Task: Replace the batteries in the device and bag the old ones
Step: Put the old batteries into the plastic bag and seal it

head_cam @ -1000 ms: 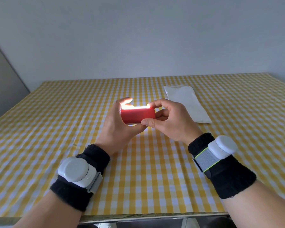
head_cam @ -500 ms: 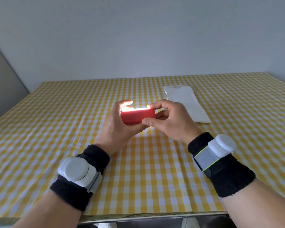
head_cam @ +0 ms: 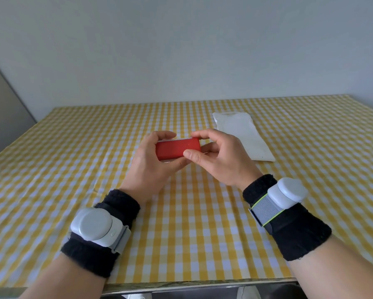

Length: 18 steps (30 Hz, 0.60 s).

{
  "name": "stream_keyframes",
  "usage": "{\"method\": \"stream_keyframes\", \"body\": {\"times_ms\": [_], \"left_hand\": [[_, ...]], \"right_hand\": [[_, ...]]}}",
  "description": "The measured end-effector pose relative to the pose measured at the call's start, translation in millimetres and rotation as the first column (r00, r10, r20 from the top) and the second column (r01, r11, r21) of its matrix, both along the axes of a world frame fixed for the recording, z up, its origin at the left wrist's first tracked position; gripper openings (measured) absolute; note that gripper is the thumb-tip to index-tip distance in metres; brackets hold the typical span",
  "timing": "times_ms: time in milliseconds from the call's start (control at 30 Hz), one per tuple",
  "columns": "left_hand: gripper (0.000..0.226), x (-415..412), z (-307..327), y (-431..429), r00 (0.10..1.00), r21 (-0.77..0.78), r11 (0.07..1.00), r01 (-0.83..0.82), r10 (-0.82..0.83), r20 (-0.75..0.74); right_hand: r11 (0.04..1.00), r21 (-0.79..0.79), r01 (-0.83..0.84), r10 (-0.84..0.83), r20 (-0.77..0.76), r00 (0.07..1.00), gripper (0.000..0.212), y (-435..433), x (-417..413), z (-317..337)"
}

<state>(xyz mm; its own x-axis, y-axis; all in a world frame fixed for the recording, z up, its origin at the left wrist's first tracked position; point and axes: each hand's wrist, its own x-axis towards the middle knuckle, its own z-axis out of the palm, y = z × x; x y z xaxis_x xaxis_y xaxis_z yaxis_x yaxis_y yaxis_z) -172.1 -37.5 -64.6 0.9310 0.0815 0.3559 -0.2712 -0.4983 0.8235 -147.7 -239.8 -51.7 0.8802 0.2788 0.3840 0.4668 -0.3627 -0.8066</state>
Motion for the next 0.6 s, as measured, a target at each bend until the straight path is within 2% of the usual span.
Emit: {"method": "stream_keyframes", "body": {"times_ms": [100,233,433,600], "left_hand": [[0.058,8,3,16,0.994,0.069,0.992,-0.107,0.105,0.019],[0.057,13,5,45,0.967,0.149,0.963,-0.224,0.239,-0.092],[0.049,17,-3,64,0.95,0.354,0.908,-0.224,0.285,-0.128],[0.047,21,-9,62,0.946,0.472,0.866,-0.165,0.275,-0.174]], "right_hand": [[1.0,0.021,0.023,-0.025,0.067,0.997,0.058,0,2,0],[0.996,0.033,0.086,-0.088,0.081,0.993,0.051,0,5,-1],[0.994,0.01,0.105,-0.106,0.106,0.989,0.041,1,8,-5],[0.977,-0.018,0.211,-0.206,0.14,0.969,0.031,1,13,-10]]}}
